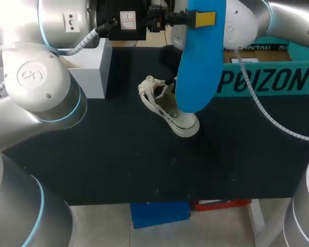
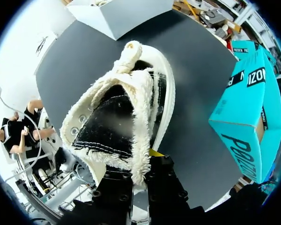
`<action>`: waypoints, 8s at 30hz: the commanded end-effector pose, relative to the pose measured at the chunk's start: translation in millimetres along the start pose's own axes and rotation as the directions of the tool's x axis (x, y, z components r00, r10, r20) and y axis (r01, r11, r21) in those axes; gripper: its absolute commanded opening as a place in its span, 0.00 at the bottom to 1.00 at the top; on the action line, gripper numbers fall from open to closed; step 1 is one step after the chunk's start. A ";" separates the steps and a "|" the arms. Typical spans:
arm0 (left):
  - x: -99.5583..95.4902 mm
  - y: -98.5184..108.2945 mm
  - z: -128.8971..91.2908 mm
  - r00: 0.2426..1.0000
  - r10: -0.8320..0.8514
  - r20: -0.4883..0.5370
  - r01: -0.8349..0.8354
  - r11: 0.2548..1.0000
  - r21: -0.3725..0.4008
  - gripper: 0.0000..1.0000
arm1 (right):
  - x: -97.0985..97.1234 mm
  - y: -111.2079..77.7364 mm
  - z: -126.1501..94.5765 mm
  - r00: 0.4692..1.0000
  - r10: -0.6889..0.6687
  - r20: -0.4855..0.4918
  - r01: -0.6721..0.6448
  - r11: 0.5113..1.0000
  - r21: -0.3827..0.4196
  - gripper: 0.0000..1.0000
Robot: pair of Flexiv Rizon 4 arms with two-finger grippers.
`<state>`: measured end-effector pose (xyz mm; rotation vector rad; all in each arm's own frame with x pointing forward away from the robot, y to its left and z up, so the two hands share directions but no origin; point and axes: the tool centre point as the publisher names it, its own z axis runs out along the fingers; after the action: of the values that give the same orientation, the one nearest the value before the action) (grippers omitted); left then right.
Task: Take the shoe out of the shoebox, open the shoe tongue, remove and reinsert the insole, then place the shoe into the shoebox
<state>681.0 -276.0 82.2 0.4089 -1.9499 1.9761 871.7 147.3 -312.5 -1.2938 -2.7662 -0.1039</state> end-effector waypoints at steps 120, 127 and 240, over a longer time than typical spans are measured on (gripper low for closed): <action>0.8 1.2 0.5 1.000 0.000 0.004 0.000 1.000 0.000 0.00 | 20.3 1.4 -71.0 0.426 0.046 -0.903 -0.728 0.610 -0.313 1.00; 0.8 1.2 0.5 1.000 0.000 0.004 0.000 1.000 0.000 0.00 | 19.6 2.5 -73.6 0.381 0.023 -0.924 -0.742 0.605 -0.291 1.00; -116.7 228.3 -50.6 -0.029 0.999 0.038 -0.992 -0.033 0.120 0.00 | 19.6 2.5 -73.6 0.381 0.023 -0.924 -0.742 0.605 -0.291 1.00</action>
<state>691.3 -228.5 -177.1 -1.6883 -2.2309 2.7109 865.3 155.2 -236.8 -1.4224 -1.3952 -1.4392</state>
